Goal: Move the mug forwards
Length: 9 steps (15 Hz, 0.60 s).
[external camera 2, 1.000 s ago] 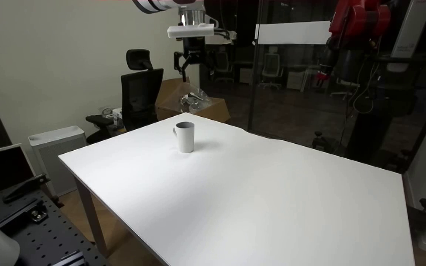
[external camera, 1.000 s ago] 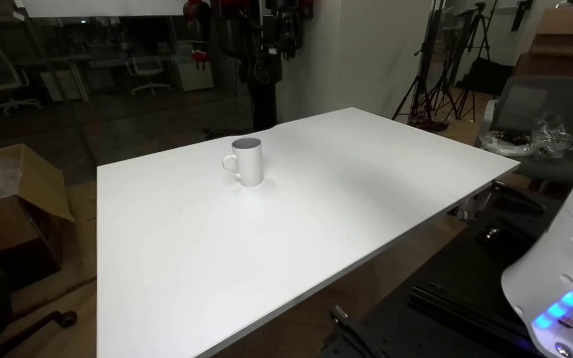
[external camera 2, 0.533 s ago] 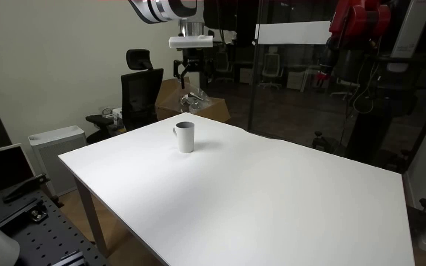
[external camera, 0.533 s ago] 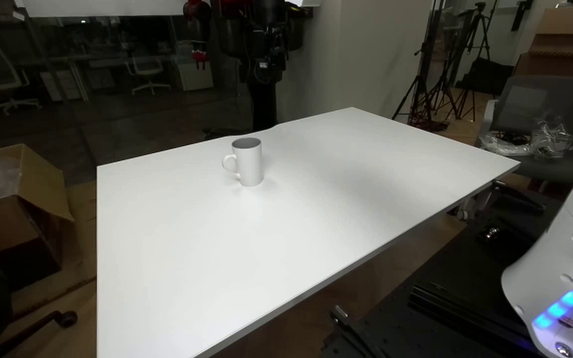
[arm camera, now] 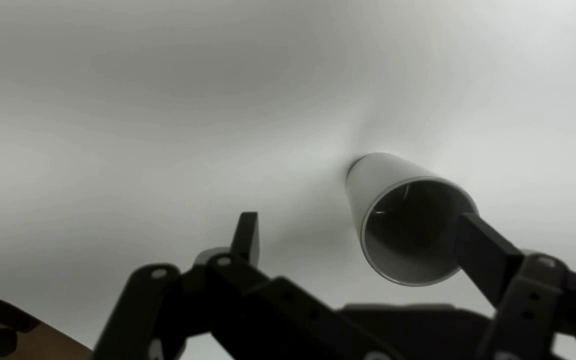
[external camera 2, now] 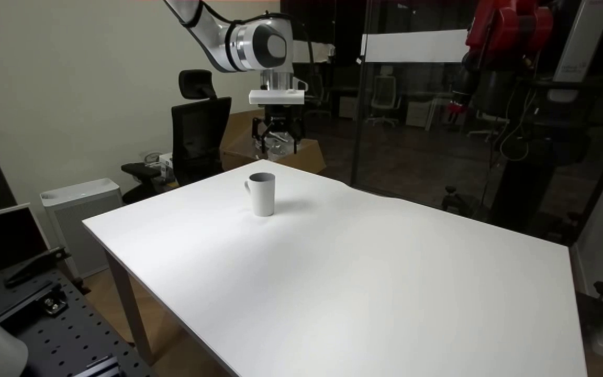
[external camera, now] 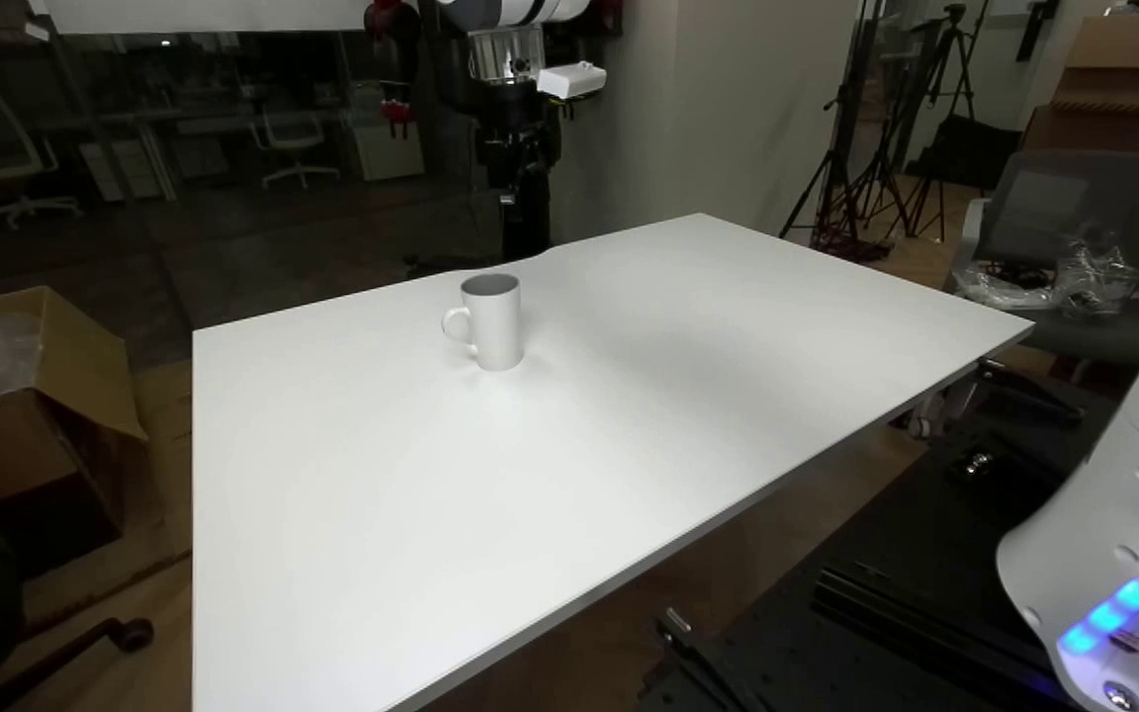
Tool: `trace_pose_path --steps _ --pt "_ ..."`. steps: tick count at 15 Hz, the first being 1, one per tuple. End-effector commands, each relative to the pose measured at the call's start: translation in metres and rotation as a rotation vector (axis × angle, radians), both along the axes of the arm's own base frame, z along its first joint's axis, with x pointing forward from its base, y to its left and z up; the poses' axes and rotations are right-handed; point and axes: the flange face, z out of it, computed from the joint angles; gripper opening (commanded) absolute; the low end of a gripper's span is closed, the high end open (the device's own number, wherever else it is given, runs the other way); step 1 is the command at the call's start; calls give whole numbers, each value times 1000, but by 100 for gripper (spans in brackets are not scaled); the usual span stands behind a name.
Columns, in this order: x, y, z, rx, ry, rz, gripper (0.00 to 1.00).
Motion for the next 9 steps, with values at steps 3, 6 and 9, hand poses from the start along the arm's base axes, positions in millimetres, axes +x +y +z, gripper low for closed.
trace_pose_path --steps 3,6,9 --pt "6 9 -17 -34 4 28 100" --pt "11 19 -43 -52 27 58 100" --pt "17 31 -68 -52 57 89 100"
